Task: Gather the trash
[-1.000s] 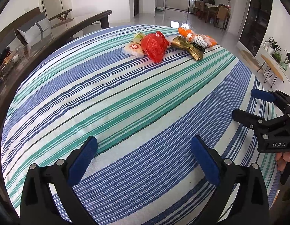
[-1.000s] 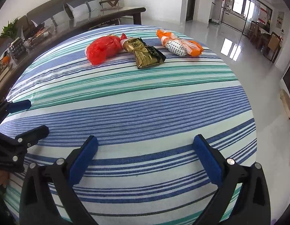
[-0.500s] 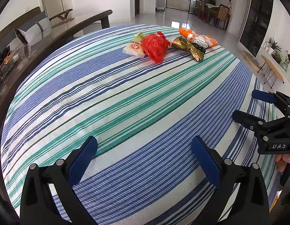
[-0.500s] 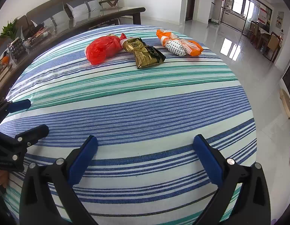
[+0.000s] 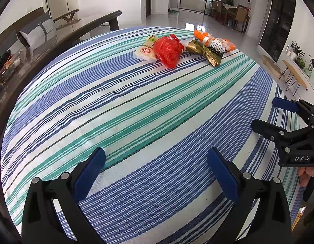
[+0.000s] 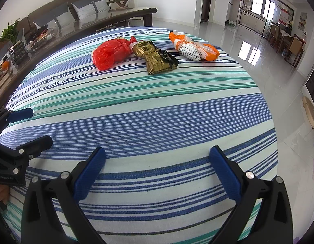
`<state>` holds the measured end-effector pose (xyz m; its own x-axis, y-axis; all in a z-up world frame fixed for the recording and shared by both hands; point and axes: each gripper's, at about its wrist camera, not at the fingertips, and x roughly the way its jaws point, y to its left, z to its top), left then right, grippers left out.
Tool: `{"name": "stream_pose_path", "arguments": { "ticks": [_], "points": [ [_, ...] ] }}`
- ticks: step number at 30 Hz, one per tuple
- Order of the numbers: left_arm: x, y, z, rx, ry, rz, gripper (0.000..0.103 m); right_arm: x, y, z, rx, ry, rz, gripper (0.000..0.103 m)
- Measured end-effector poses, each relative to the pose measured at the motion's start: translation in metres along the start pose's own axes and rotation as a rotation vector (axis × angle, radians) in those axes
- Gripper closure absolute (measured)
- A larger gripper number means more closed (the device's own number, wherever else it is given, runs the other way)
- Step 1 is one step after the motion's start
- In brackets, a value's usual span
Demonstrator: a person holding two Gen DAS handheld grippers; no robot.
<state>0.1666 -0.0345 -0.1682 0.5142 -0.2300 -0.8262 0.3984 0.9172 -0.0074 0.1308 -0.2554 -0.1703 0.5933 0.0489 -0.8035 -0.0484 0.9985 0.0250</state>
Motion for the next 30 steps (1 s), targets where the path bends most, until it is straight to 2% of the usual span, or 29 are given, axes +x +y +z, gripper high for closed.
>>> {"name": "stream_pose_path", "arguments": {
  "ticks": [4,8,12,16,18,22,30],
  "points": [
    [-0.001,0.000,0.000,-0.003,-0.003,-0.006,0.004,0.000,0.000,0.000,0.000,0.000,0.000,0.005],
    [-0.008,0.013,0.005,0.014,0.015,-0.047,0.004,0.000,0.000,0.000,0.000,0.000,0.000,0.005],
    [-0.007,0.043,0.041,0.007,-0.010,0.010,0.004,0.000,0.000,0.000,0.000,0.000,-0.001,0.005],
    [0.029,0.062,0.085,-0.026,0.030,0.060,0.006,0.000,0.000,0.001,0.000,0.000,-0.001,0.005],
    [0.045,0.059,0.099,-0.027,0.048,0.039,0.005,0.000,0.000,0.000,0.000,0.000,-0.001,0.005],
    [0.073,0.036,0.115,0.048,0.089,0.035,0.005,0.000,0.000,0.000,0.001,-0.002,-0.007,0.005],
    [0.096,0.010,0.143,0.088,0.050,0.024,0.004,0.000,-0.001,0.000,0.004,-0.002,-0.009,0.005]
  ]
}}
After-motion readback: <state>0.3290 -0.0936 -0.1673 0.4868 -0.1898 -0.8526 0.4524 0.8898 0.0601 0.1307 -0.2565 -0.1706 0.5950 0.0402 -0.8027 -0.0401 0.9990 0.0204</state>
